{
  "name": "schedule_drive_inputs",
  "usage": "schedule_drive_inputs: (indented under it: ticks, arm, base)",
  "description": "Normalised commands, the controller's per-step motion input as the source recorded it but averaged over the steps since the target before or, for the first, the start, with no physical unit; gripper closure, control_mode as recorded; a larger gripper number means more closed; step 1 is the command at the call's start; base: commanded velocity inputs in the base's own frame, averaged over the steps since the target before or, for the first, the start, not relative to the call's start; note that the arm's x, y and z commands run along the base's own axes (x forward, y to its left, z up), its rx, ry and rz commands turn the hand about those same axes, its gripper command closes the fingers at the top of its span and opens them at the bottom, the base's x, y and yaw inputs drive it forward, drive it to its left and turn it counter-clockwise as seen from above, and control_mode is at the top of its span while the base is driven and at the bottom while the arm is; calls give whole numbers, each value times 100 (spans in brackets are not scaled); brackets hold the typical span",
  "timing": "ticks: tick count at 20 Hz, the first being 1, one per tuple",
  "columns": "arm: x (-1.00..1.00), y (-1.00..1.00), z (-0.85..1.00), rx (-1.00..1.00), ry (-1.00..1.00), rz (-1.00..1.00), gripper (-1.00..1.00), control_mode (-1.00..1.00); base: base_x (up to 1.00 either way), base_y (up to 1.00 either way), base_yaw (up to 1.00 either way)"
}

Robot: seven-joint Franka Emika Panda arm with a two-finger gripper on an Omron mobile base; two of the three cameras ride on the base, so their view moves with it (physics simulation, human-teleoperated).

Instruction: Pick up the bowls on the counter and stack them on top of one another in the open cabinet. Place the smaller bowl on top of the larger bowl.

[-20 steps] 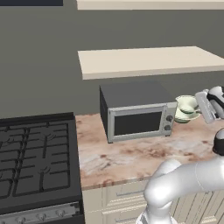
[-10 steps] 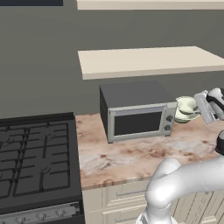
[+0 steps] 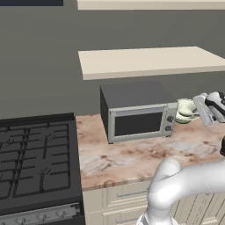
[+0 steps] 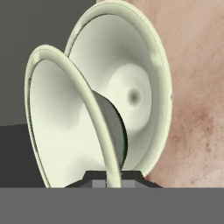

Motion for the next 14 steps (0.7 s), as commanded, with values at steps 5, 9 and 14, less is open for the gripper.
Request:
schedule_drive_inputs:
  ticks: [5, 9, 14]
  arm:
    - [17, 0, -13, 0, 7, 0, 100, -100]
    - [20, 0, -1, 0, 11, 0, 100, -100]
    - [18, 0, -3, 0, 12, 0, 100, -100]
  base:
    - [0, 0, 0]
    - [0, 0, 0]
    - [0, 0, 0]
